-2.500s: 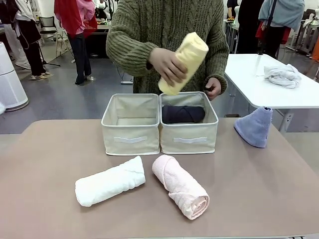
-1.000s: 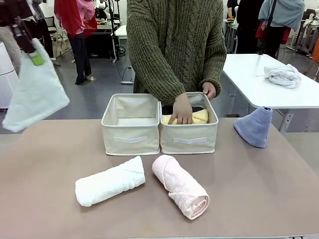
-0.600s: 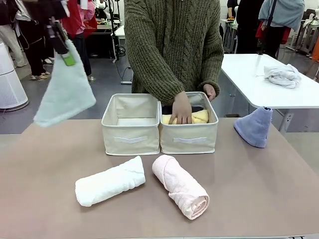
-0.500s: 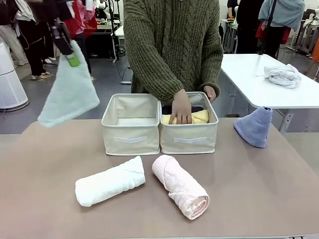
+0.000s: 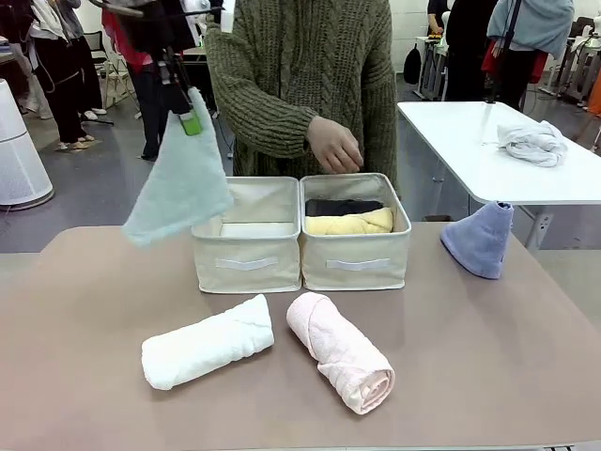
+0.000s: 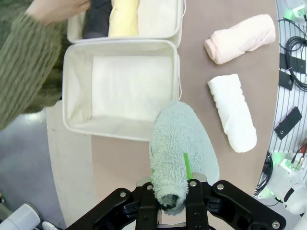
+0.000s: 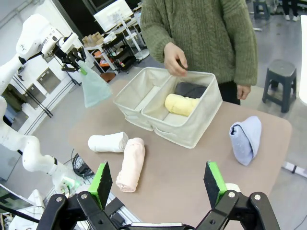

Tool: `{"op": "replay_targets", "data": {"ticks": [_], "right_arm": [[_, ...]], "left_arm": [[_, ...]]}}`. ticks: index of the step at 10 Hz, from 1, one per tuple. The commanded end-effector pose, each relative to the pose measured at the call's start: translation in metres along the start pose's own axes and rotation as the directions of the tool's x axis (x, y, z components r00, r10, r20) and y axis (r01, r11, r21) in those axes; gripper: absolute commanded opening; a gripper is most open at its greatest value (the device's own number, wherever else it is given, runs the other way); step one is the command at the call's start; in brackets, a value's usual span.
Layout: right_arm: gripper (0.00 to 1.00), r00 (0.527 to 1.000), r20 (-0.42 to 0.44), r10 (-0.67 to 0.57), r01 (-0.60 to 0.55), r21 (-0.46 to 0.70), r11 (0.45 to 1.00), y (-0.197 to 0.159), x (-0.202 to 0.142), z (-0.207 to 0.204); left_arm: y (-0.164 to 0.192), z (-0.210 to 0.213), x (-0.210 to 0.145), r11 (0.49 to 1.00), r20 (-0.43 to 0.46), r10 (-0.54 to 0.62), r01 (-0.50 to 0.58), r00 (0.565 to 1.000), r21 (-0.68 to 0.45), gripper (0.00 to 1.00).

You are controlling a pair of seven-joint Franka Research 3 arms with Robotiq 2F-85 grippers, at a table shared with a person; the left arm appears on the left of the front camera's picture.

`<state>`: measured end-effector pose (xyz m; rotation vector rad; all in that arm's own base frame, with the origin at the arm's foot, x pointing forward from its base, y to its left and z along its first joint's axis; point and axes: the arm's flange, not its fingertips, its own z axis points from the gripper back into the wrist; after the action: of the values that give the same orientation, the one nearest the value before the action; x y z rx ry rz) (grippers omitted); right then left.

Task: Sort the towels based on their folding style.
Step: Pick up one triangle-folded towel and place it in the left Fabric basket.

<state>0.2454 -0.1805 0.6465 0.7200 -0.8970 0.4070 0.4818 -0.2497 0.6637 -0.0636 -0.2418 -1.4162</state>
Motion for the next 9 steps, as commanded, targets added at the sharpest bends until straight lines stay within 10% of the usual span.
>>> {"op": "replay_targets", "data": {"ticks": [1,9], "right_arm": [[1.00,1.000,0.005,0.007,-0.007,0.016,1.000,-0.001,0.000,-0.002],[1.00,1.000,0.005,0.007,-0.007,0.016,1.000,-0.001,0.000,-0.002]], "left_arm": [[0.010,-0.004,0.018,0.999,0.004,-0.021,0.022,1.000,-0.034,0.17],[0.013,-0.025,0.024,1.000,0.038,-0.021,0.020,0.999,0.020,0.17]]}}
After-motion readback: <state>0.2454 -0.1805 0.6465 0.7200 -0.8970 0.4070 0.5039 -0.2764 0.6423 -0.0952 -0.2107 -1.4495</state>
